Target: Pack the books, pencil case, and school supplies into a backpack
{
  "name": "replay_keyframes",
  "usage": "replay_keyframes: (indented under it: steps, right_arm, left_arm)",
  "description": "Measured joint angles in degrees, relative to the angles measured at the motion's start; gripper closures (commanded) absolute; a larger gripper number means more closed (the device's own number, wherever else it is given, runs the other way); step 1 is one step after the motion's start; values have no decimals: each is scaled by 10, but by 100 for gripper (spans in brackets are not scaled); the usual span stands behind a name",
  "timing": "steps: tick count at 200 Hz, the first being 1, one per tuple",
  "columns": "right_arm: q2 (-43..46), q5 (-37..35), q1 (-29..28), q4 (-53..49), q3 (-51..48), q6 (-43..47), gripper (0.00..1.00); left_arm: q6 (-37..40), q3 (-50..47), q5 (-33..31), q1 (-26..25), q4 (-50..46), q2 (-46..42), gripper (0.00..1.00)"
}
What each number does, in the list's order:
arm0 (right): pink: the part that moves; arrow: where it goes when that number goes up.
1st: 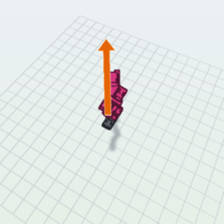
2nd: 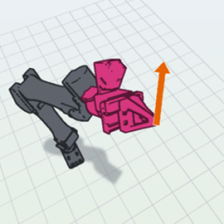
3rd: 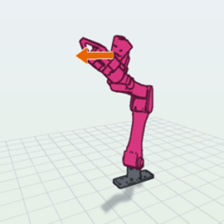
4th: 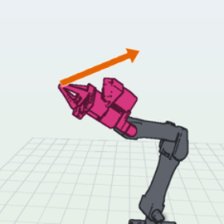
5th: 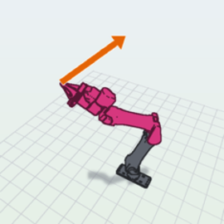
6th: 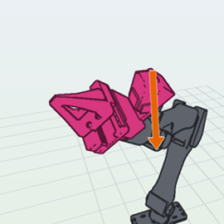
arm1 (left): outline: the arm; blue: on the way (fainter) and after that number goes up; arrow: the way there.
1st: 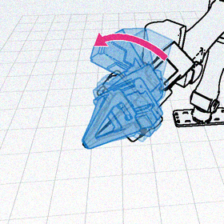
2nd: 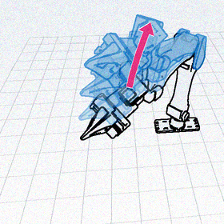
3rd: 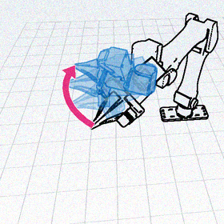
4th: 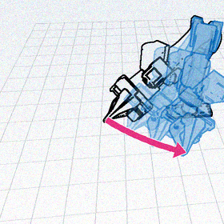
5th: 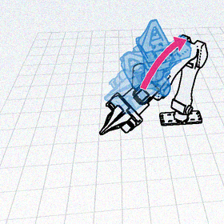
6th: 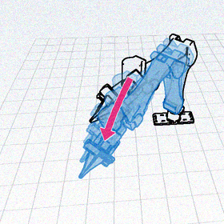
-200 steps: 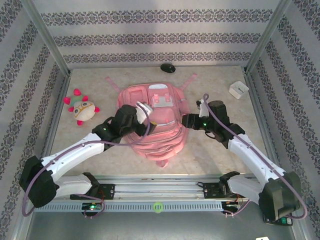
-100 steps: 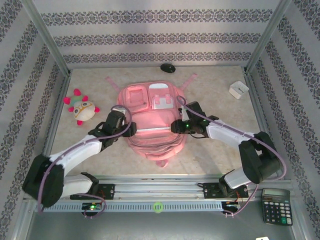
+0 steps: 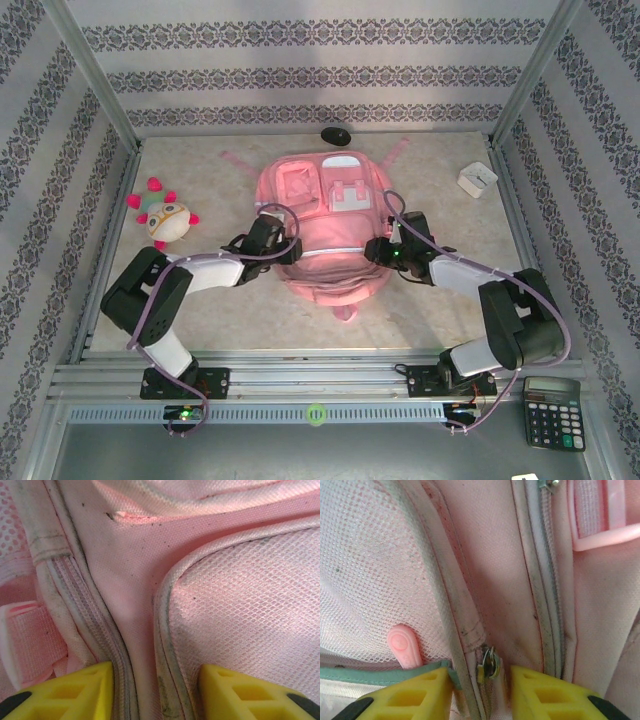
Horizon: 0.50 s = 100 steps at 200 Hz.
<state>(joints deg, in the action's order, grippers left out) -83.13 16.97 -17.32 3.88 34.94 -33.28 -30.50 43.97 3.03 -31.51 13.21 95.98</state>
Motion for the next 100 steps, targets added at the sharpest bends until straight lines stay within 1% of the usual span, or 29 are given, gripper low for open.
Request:
replay_keyframes:
  steps: [17, 39, 62, 79, 91, 98, 100]
  right_arm:
    - [1, 0, 19, 0, -2, 2, 65]
    - [5, 4, 26, -3, -2, 2, 62]
    - [37, 3, 26, -35, 2, 2, 57]
    - [98, -9, 26, -95, 11, 10, 52]
    - [157, -28, 30, -141, 25, 24, 46]
    - [195, -41, 33, -164, 37, 34, 32]
    - [206, -45, 34, -169, 41, 43, 27]
  left_arm:
    - [-4, 18, -7, -10, 2, 15, 48]
    - [0, 35, -18, -15, -10, 18, 40]
    - [17, 58, -37, -16, -54, 7, 25]
    - [45, 68, -67, -15, -92, -34, 14]
    - [69, 72, -101, -15, -119, -89, 8]
    - [87, 72, -124, -15, -131, -129, 2]
    - [92, 72, -131, -15, -133, -140, 1]
